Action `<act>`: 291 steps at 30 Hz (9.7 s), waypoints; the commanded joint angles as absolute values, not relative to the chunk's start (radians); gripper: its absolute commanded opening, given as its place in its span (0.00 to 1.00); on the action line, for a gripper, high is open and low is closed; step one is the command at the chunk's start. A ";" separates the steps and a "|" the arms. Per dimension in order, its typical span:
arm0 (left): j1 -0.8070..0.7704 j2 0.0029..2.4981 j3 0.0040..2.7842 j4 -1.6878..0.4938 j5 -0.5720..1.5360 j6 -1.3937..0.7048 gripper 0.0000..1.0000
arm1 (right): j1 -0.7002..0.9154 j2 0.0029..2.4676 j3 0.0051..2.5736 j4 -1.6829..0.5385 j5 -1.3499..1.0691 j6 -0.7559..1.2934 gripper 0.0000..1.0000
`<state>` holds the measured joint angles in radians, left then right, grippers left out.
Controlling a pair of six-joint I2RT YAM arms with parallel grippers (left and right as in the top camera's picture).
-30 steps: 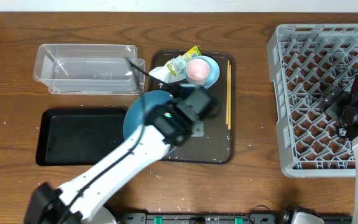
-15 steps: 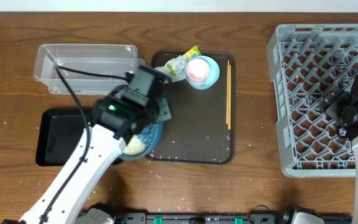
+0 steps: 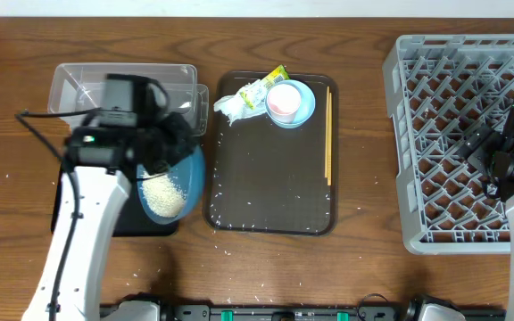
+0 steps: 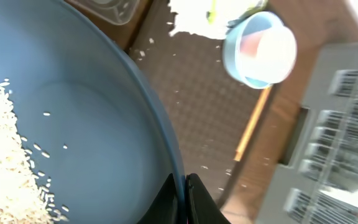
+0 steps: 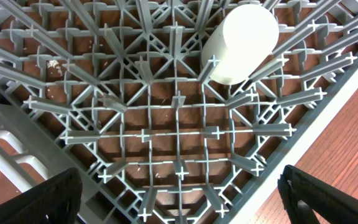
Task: Sort waste into correct bins and load items into the dishwasher rack
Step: 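Lift the blue plate and carry it left over the black tray, then tilt the blue plate to pour the rice onto the black tray, then carry the empty blue plate back and set it on the brown tray, then open the left gripper and withdraw it over the black tray, then move the right gripper over the pink-lined paper cup in the blue bowl, then close the right gripper on the pink cup rim and lift it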
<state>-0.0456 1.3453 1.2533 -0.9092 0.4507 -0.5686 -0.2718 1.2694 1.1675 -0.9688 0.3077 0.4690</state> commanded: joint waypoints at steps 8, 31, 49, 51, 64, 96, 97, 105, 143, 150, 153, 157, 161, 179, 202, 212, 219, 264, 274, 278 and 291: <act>0.302 1.333 1.225 -0.908 0.982 -0.370 0.06 | -0.283 1.263 1.168 -0.970 0.325 0.463 0.99; 0.741 1.373 0.979 -0.798 1.515 -0.262 0.06 | -0.283 1.263 1.168 -0.970 0.325 0.463 0.99; 0.832 1.434 0.966 -0.855 1.573 -0.258 0.06 | -0.283 1.263 1.168 -0.970 0.325 0.463 0.99; 0.833 1.434 0.966 -0.820 1.572 -0.239 0.06 | -0.283 1.263 1.168 -0.970 0.325 0.463 0.99; 0.846 1.402 0.966 -0.951 1.547 -0.123 0.06 | -0.283 1.263 1.168 -0.970 0.325 0.463 0.99; -0.195 0.786 1.016 -0.688 0.698 -0.550 0.06 | -0.283 1.263 1.168 -0.970 0.325 0.463 0.99; -0.262 0.800 1.016 -0.681 0.630 -0.559 0.06 | -0.283 1.263 1.168 -0.970 0.325 0.463 0.99; -0.630 0.989 1.016 -0.578 0.313 -0.558 0.06 | -0.283 1.263 1.168 -0.970 0.325 0.463 0.99; -0.798 1.479 1.017 -0.456 0.138 -0.537 0.33 | -0.283 1.263 1.168 -0.970 0.325 0.463 0.99; -0.739 1.332 1.018 -0.472 0.122 -0.537 0.42 | -0.283 1.263 1.168 -0.970 0.325 0.463 0.99; -0.656 1.242 1.018 -0.526 0.054 -0.537 0.50 | -0.283 1.263 1.168 -0.970 0.325 0.463 0.99; -0.492 1.137 1.018 -0.619 -0.023 -0.537 0.65 | -0.283 1.263 1.168 -0.970 0.325 0.463 0.99; -0.324 1.082 1.018 -0.707 -0.039 -0.536 0.74 | -0.283 1.263 1.168 -0.970 0.325 0.463 0.99; 0.030 1.235 1.017 -0.864 -0.043 -0.536 0.87 | -0.283 1.263 1.168 -0.970 0.325 0.463 0.99; 0.030 1.279 1.017 -0.897 -0.042 -0.529 0.89 | -0.281 1.263 1.168 -0.924 -0.510 0.598 0.99; 0.030 1.279 1.017 -0.897 -0.042 -0.529 0.89 | -0.041 1.267 1.168 -0.912 -0.543 0.414 0.99; 0.030 1.279 1.017 -0.897 -0.042 -0.529 0.89 | 0.158 1.272 1.168 -0.862 -0.393 0.416 0.99; 0.030 1.279 1.017 -0.897 -0.042 -0.529 0.90 | 0.576 2.266 2.149 -1.037 0.086 0.159 0.83; 0.030 1.279 1.017 -0.897 -0.042 -0.529 0.90 | 0.595 2.334 2.149 -1.020 0.130 0.214 0.61; 0.030 1.279 1.017 -0.897 -0.042 -0.529 0.90 | 0.597 2.371 2.149 -1.016 0.131 0.232 0.53; 0.030 1.279 1.017 -0.897 -0.042 -0.529 0.90 | 0.597 2.369 2.173 -1.021 0.129 0.240 0.29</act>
